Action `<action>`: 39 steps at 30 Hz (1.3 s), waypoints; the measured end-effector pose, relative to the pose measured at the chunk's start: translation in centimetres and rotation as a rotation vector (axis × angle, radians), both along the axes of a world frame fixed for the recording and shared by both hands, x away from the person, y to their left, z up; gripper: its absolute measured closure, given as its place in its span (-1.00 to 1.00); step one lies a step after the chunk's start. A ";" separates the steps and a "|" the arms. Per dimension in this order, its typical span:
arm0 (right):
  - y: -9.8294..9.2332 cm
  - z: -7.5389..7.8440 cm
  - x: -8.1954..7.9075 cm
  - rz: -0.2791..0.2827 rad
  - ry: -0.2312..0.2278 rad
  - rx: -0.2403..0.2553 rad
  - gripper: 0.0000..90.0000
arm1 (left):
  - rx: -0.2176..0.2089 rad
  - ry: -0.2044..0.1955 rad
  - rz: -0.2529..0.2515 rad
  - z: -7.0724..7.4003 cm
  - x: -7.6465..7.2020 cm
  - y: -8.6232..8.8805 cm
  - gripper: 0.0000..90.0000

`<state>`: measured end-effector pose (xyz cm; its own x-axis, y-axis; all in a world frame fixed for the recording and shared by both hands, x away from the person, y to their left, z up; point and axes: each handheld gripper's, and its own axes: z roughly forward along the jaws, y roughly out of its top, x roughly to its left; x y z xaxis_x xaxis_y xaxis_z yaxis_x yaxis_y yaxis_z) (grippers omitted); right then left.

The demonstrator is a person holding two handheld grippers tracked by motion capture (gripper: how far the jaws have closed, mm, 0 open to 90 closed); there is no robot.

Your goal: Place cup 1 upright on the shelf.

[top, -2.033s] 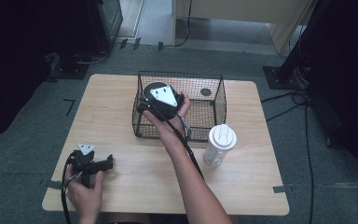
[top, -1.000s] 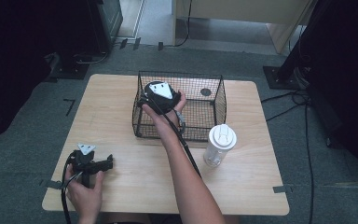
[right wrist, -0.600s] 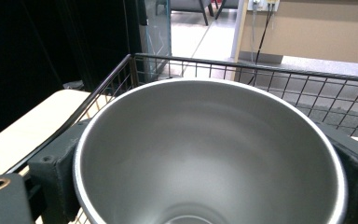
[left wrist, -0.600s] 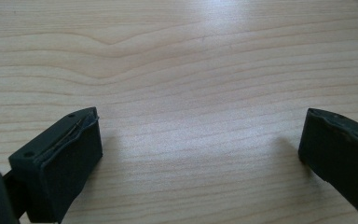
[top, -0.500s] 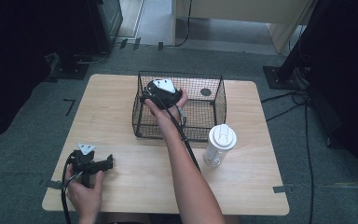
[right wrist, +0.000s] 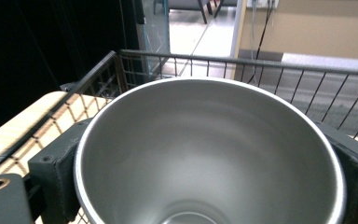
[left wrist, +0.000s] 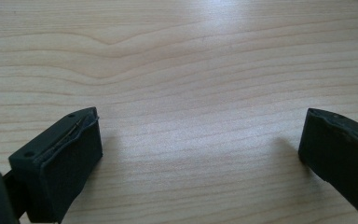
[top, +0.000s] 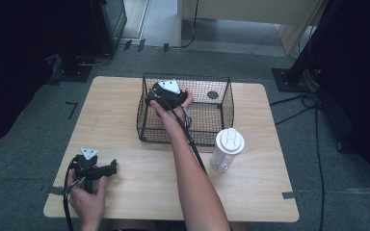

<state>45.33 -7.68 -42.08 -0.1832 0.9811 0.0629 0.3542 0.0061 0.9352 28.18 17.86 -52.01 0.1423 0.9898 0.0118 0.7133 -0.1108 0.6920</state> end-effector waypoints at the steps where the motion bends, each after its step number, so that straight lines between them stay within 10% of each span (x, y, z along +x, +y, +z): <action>1: 0.0 -0.2 0.1 -0.003 -0.001 -0.008 -0.86 | 0.000 0.000 0.000 0.0 0.0 0.0 -1.00; 15: 0.6 -1.8 1.2 0.036 0.060 -0.035 -0.86 | 0.000 0.000 -0.001 0.0 0.0 0.0 -1.00; 39: 0.6 -1.4 0.6 0.058 -0.007 -0.017 -1.00 | 0.001 0.001 -0.005 0.0 0.1 0.0 -1.00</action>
